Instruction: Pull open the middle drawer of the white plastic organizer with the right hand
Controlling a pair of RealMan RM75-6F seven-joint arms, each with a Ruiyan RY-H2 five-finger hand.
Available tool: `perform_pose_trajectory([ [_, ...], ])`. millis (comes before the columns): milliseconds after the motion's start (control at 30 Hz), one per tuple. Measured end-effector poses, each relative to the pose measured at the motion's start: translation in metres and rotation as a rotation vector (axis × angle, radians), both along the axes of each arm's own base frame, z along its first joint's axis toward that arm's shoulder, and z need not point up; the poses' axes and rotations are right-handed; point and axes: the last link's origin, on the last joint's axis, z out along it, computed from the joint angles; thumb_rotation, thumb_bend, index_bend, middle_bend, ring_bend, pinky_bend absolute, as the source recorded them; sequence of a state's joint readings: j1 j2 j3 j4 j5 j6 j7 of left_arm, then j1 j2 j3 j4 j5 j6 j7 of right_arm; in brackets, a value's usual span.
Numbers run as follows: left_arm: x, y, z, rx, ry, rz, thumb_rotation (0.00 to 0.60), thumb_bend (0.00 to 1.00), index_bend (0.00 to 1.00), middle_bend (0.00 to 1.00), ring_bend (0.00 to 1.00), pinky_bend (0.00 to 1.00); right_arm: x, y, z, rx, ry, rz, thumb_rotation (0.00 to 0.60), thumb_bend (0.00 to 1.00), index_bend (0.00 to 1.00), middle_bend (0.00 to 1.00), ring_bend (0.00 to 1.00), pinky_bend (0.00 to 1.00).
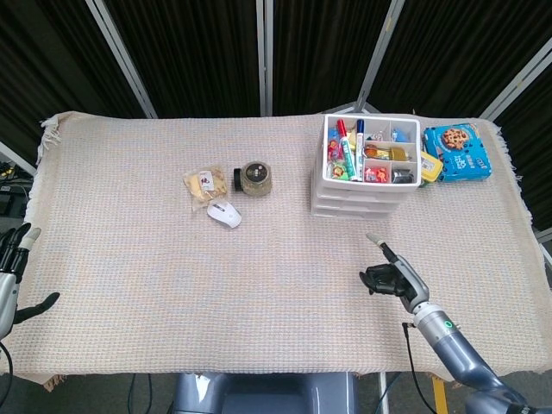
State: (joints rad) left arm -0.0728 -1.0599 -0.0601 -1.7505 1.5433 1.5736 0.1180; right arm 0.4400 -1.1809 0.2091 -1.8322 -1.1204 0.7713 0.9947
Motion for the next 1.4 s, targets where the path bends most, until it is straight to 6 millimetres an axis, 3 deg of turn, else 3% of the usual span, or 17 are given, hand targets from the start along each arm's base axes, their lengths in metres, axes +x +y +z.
perform_pose_trajectory([
  [367,-0.002,0.003,-0.003,-0.012,-0.001,0.01,0.6,0.04,0.0,0.0,0.0,0.0,0.005,-0.027,-0.026,-0.014,-0.087,-0.069,0.6,0.36,0.11,0.85,0.87,0.66],
  [900,-0.003,0.006,-0.001,-0.019,-0.016,0.019,0.6,0.04,0.0,0.0,0.0,0.0,0.011,-0.057,-0.054,-0.028,-0.148,-0.131,0.6,0.36,0.11,0.85,0.87,0.66],
  [1400,-0.005,0.011,0.001,-0.03,-0.034,0.031,0.6,0.04,0.0,0.0,0.0,0.0,0.009,-0.084,-0.062,-0.049,-0.178,-0.195,0.6,0.37,0.11,0.85,0.87,0.65],
])
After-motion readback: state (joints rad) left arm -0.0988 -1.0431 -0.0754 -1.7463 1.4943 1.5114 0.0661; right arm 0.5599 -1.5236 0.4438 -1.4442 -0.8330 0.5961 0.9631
